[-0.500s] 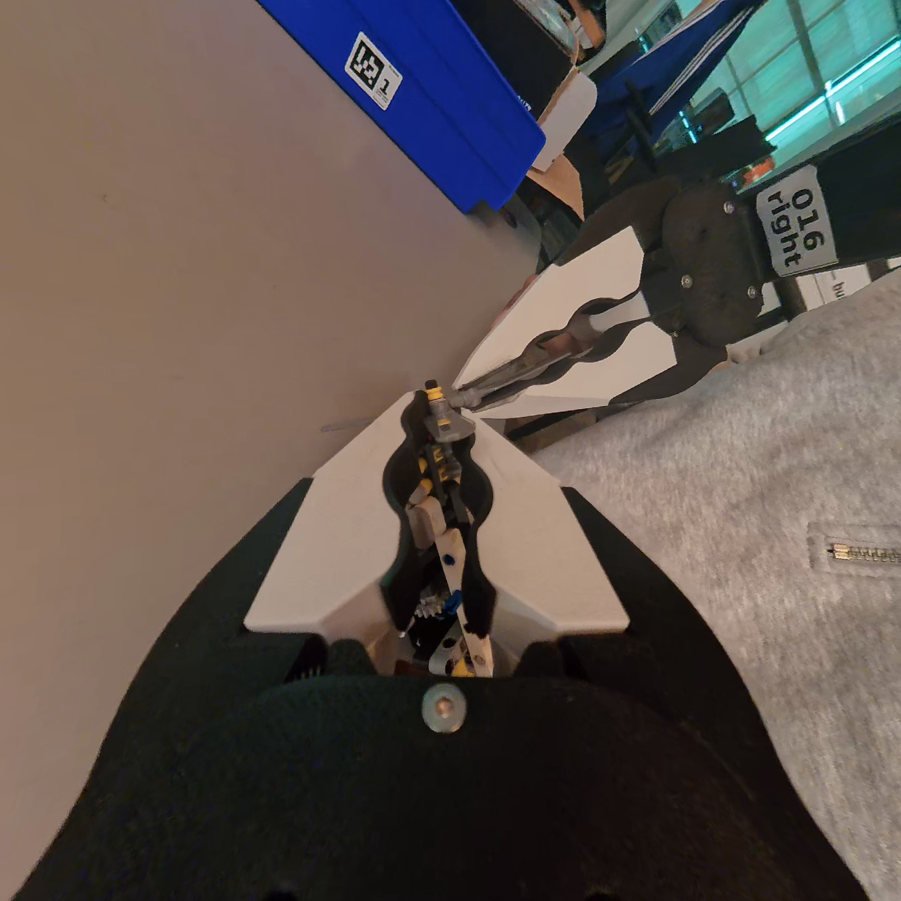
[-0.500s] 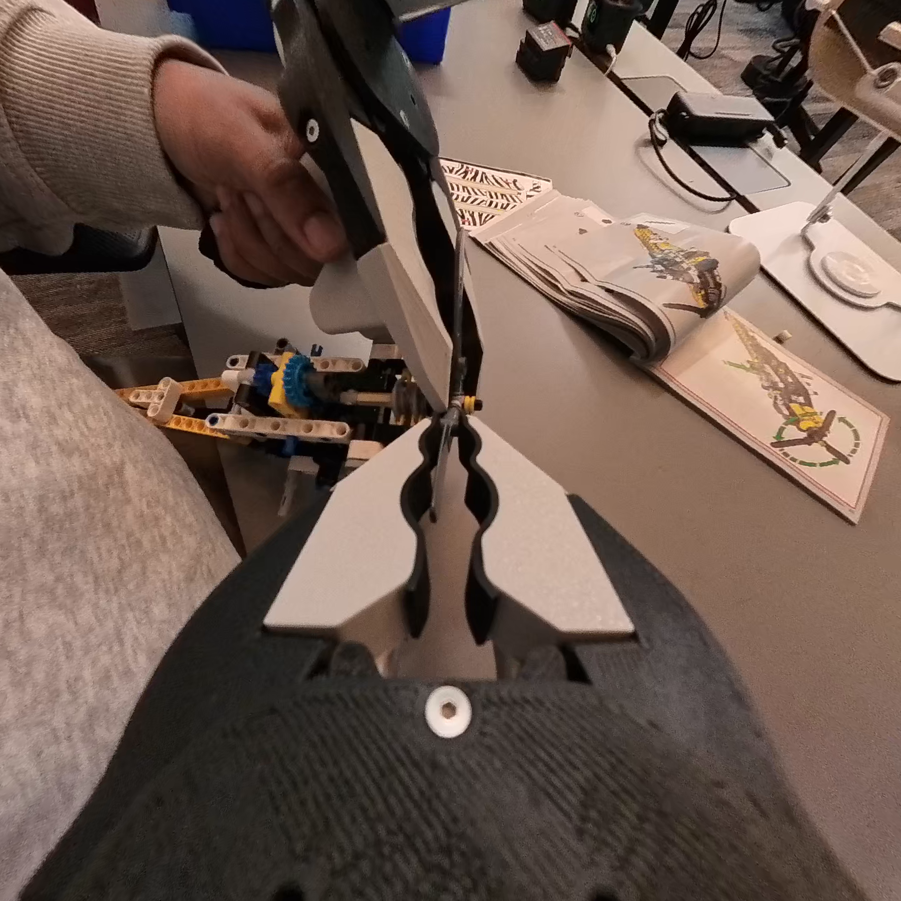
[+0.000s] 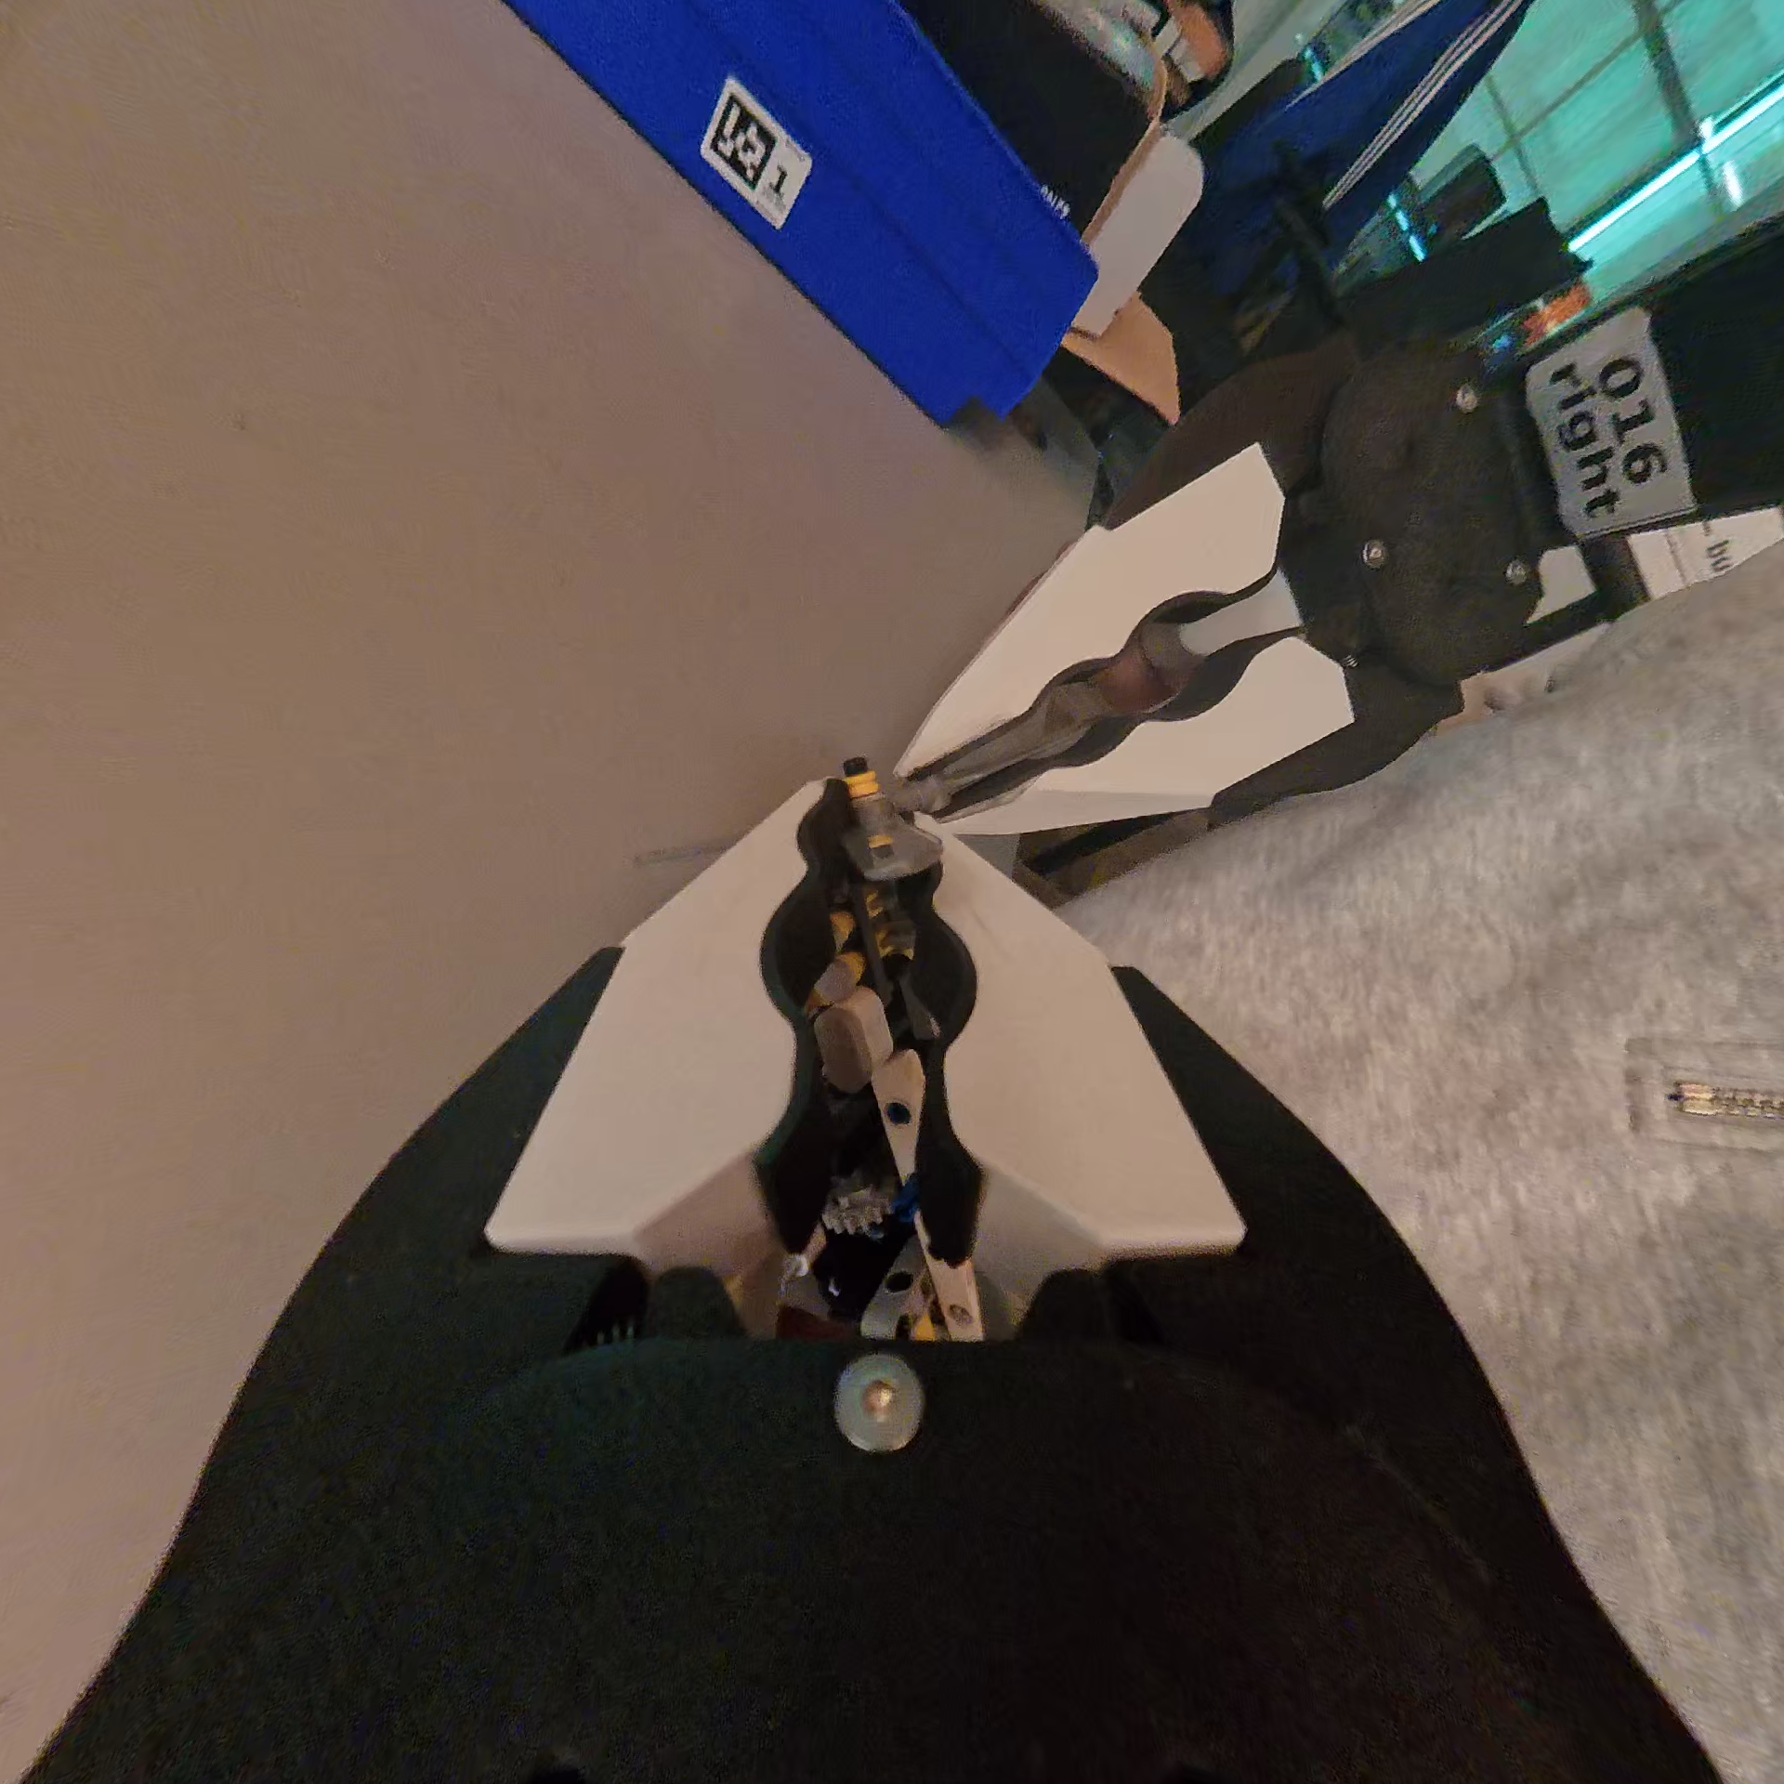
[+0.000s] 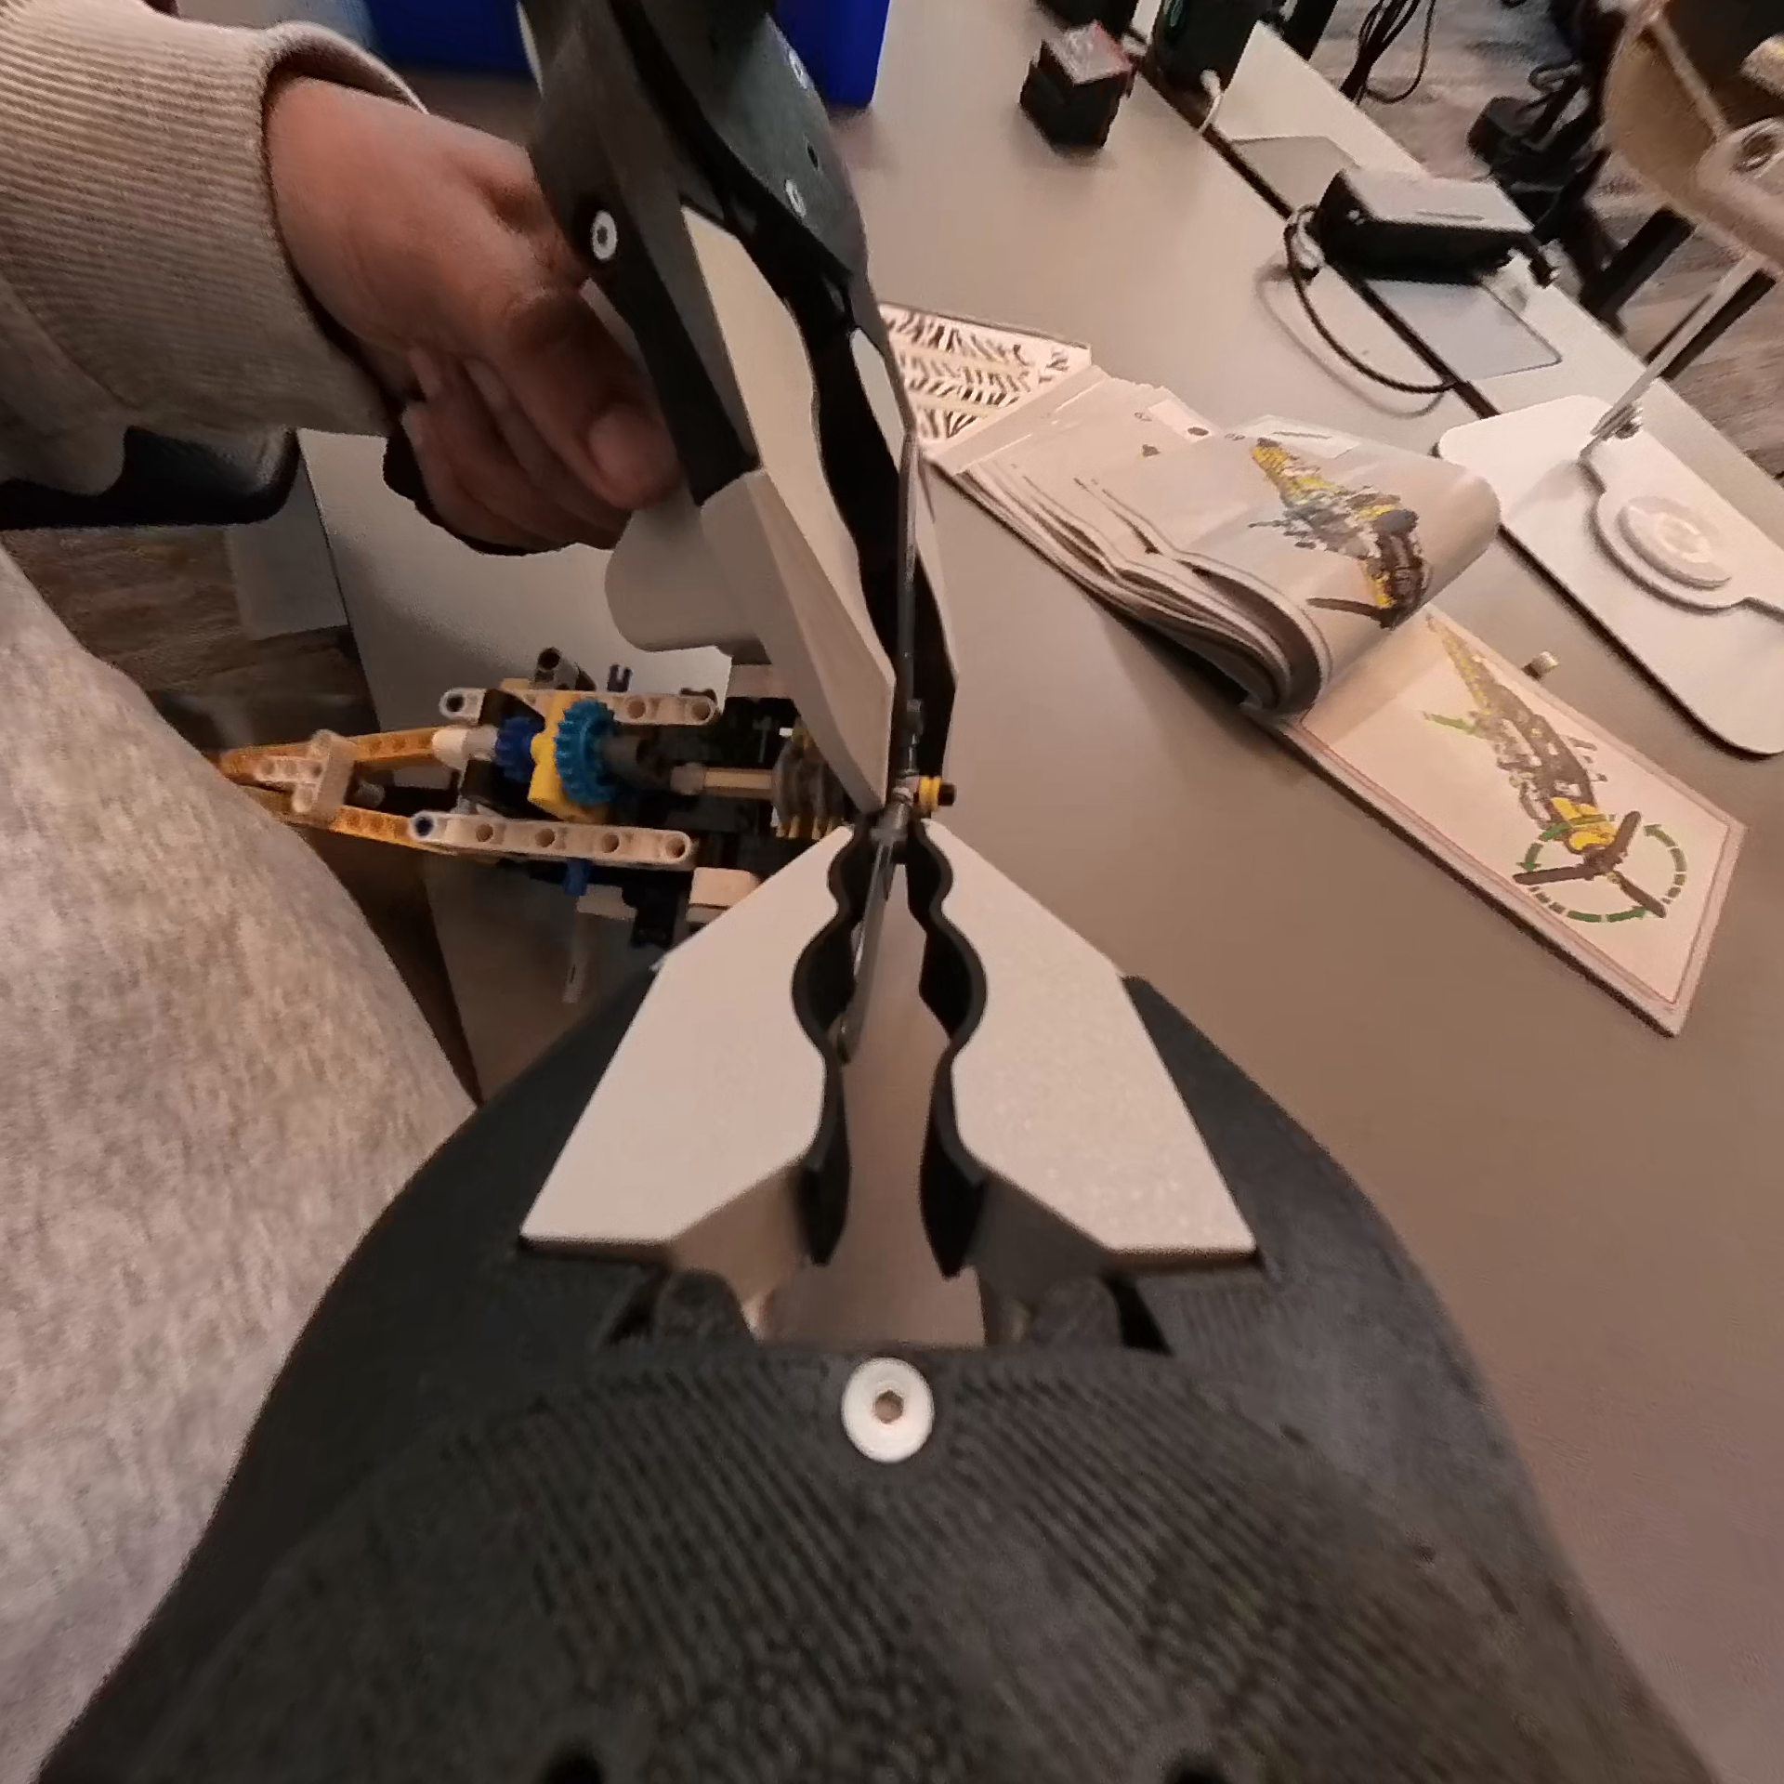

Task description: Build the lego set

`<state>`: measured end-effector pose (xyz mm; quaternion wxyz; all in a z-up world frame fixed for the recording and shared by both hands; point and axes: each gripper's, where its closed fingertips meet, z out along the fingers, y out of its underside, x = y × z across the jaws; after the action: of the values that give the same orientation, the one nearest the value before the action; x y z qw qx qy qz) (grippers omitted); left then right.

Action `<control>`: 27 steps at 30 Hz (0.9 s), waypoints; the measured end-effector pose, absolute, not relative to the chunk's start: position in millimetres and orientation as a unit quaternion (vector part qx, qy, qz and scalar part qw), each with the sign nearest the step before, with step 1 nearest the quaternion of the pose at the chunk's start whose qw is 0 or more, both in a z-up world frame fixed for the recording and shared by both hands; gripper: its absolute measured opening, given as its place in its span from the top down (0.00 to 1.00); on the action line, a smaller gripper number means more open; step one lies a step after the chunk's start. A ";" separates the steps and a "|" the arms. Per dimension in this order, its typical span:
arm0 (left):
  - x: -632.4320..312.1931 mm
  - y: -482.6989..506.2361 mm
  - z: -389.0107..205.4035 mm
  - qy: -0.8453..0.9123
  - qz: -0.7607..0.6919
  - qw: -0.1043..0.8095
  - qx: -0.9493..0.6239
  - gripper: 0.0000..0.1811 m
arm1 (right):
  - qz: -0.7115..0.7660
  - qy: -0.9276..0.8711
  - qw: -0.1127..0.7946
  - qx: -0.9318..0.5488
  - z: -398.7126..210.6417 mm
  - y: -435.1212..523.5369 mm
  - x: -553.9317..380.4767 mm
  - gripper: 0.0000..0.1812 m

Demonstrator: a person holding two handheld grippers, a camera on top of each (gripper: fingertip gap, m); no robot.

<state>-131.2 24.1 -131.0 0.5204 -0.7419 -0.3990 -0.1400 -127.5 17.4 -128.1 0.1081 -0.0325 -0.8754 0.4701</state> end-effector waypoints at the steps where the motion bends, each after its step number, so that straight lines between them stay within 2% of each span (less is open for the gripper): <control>1: -132.4 23.8 -127.1 -0.397 -0.140 0.525 -0.739 0.94 | 0.477 -0.871 0.112 -0.033 -124.4 17.4 -128.6 0.97; 5: -137.7 24.1 -111.5 -0.383 -0.136 0.539 -0.738 0.94 | 0.498 -0.853 0.156 -0.023 -110.2 19.4 -134.3 0.97; 7: -135.7 25.4 -106.4 -0.376 -0.149 0.532 -0.744 0.90 | 0.508 -0.843 0.179 -0.016 -104.6 20.7 -135.7 0.97; 9: -132.0 28.2 -100.3 -0.369 -0.174 0.535 -0.740 0.80 | 0.516 -0.836 0.187 -0.016 -101.3 22.1 -135.9 0.97; 17: -130.3 15.2 -97.8 -0.375 -0.182 0.575 -0.704 0.68 | 0.550 -0.805 0.222 -0.012 -87.7 31.6 -138.1 0.97; 20: -128.1 7.0 -103.7 -0.368 -0.206 0.602 -0.678 0.68 | 0.576 -0.787 0.222 -0.018 -79.9 35.8 -139.2 0.97; 24: -123.5 -0.3 -83.4 -0.309 -0.332 0.686 -0.569 0.67 | 0.630 -0.749 0.203 -0.023 -63.6 39.3 -137.2 0.97; 27: -122.2 -0.7 -76.4 -0.265 -0.413 0.707 -0.509 0.68 | 0.669 -0.720 0.183 -0.030 -50.4 40.1 -136.7 0.97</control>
<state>-122.2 -0.7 -76.4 0.7073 -0.5089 -0.2649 -0.4129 -136.7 40.1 -50.4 0.1834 -0.0297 -0.7197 0.6690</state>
